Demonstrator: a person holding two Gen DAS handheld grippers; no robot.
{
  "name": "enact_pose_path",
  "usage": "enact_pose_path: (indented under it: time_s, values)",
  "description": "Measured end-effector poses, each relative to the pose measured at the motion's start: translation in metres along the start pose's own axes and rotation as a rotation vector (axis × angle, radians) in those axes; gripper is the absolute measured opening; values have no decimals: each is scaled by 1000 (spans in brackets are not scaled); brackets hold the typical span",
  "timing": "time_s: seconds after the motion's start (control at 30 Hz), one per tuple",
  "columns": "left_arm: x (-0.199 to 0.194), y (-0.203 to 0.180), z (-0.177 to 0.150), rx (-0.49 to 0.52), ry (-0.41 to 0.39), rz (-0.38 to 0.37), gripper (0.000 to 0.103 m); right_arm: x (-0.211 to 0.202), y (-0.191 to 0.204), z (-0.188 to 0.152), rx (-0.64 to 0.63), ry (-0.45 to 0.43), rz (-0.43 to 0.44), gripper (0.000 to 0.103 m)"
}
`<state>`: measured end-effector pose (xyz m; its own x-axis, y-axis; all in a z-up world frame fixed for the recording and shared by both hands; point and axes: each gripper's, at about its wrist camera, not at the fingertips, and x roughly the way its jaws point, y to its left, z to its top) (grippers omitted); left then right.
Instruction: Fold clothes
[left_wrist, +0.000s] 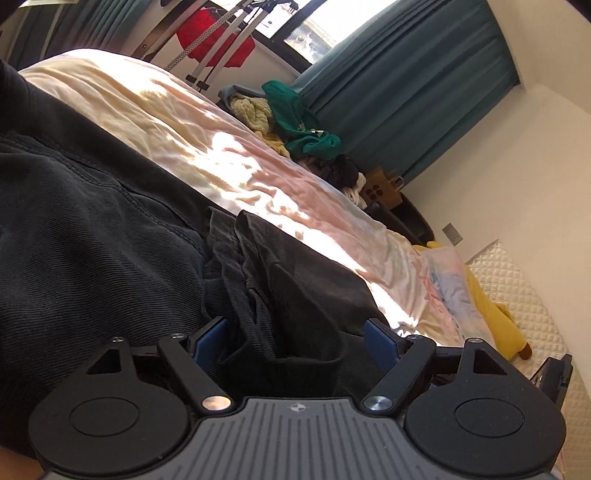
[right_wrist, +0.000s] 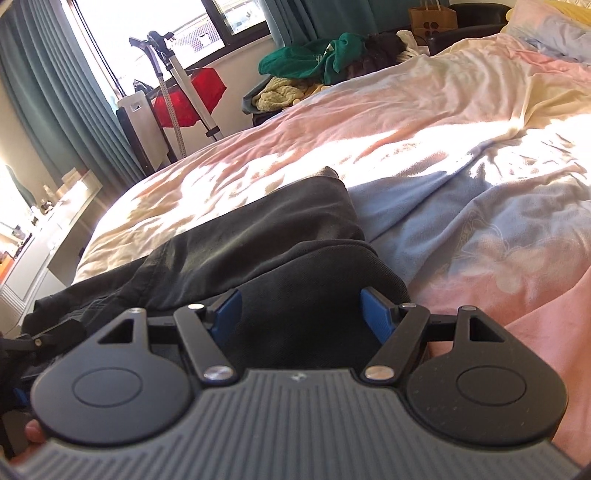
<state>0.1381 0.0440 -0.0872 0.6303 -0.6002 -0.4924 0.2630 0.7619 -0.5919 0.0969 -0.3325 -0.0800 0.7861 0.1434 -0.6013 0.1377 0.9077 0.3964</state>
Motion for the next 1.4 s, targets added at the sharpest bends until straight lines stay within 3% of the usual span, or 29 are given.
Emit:
enact_pose_path:
  time_s: [0.03, 0.1, 0.2, 0.27, 0.37, 0.53, 0.7, 0.77, 0.87, 0.97, 1.2, 1.3, 1.37, 1.4]
  values:
    - [6, -5, -1, 36, 15, 20, 81, 0, -1, 0, 1, 0, 2, 73]
    - [17, -10, -4, 83, 33, 72, 71, 2, -1, -1, -11, -2, -1, 74]
    - [30, -19, -9, 156, 47, 148, 50, 4, 0, -1, -32, -9, -12, 74]
    - [32, -24, -13, 201, 35, 192, 18, 5, 1, -1, -50, -17, -24, 74]
    - [25, -23, -11, 181, 5, 194, 11, 8, 0, -1, -62, -24, -38, 74]
    - [-6, -36, -8, 169, -96, 144, 10, 3, -3, 4, -39, -58, 1, 75]
    - [-46, -36, -3, 75, -164, 179, 9, 1, -1, 11, -53, -95, 44, 74]
    - [-52, -25, -6, 20, -134, 233, 10, 8, -1, 10, -58, -65, 50, 74]
    - [-41, -4, -18, -49, -24, 323, 11, 21, -4, 5, -34, -7, 56, 73]
    - [-28, -6, -21, 13, -2, 379, 12, 31, -3, -2, -38, 37, 43, 73]
    - [-27, -10, -20, 63, -6, 394, 19, 12, 10, 0, -94, -69, 23, 74]
    - [-30, -20, -24, 113, -18, 423, 29, 1, 18, 0, -156, -117, 25, 74]
    - [-32, -26, -27, 158, -26, 452, 54, -6, 23, 0, -172, -126, 43, 74]
    - [-32, -29, -28, 180, -30, 466, 56, -7, 25, 0, -174, -109, 59, 74]
